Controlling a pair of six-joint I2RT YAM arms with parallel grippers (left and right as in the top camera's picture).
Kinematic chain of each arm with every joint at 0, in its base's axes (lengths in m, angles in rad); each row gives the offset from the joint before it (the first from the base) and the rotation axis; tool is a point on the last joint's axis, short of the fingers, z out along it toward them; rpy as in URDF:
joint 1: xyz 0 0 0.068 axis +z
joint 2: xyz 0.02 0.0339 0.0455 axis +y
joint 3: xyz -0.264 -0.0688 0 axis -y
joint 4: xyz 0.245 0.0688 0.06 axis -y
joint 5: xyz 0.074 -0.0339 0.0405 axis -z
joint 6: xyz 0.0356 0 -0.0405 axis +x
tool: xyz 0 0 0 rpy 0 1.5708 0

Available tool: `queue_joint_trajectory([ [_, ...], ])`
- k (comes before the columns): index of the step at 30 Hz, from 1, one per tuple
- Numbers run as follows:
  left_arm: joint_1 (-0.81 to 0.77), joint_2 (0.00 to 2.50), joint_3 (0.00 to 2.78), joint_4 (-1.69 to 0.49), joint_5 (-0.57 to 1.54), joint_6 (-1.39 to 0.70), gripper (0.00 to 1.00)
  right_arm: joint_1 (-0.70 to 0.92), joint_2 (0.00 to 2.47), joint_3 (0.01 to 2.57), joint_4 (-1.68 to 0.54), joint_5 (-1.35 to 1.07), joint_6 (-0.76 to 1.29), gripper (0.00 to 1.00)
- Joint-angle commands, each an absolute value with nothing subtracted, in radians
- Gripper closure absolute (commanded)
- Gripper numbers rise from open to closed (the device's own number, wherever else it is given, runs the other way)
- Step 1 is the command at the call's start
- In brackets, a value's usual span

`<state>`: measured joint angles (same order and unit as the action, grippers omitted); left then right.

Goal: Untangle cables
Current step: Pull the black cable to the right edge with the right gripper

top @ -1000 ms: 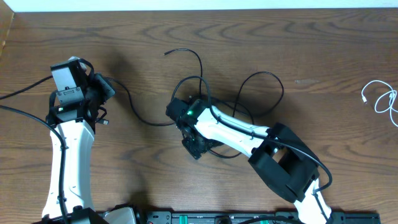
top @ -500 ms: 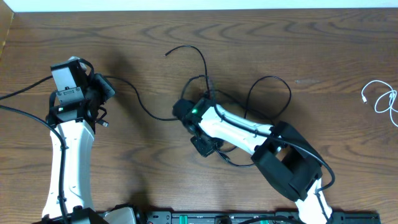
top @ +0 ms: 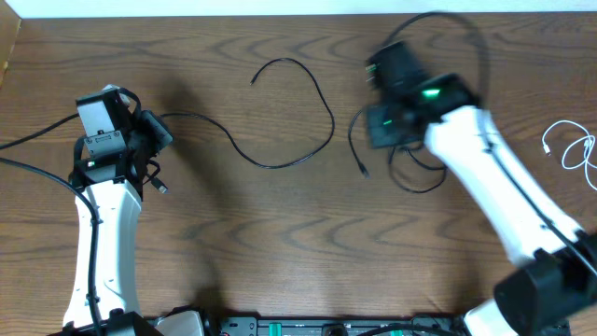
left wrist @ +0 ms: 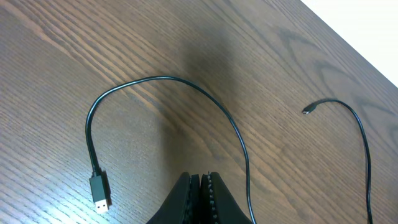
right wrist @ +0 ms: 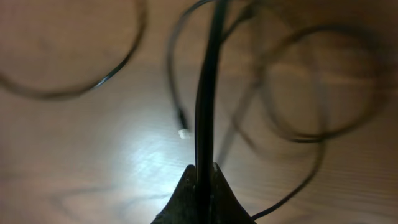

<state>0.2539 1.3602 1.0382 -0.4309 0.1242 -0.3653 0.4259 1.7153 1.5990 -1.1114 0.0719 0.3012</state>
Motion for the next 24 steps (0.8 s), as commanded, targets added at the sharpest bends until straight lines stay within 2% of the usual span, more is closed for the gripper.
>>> queue_joint_trajectory([
  [1, 0.258, 1.364, 1.045, -0.434, 0.111, -0.355, 0.93, 0.313, 1.636, 1.615, -1.100, 0.160, 0.216, 0.99],
  [6, 0.258, 1.364, 1.045, -0.435, 0.111, -0.355, 0.93, 0.120, 1.547, 1.626, -1.031, 0.227, 0.159, 0.99],
  [15, 0.258, 1.364, 1.045, -0.448, 0.111, -0.355, 0.93, -0.151, 1.505, 1.627, -0.854, 0.598, 0.204, 0.99],
  [19, 0.258, 1.364, 1.045, -0.455, 0.111, -0.355, 0.93, -0.316, 1.512, 1.627, -0.825, 0.592, 0.338, 0.99],
  [24, 0.258, 1.364, 1.045, -0.457, 0.112, -0.355, 0.93, -0.465, 1.554, 1.627, -0.821, 0.557, 0.371, 0.99],
])
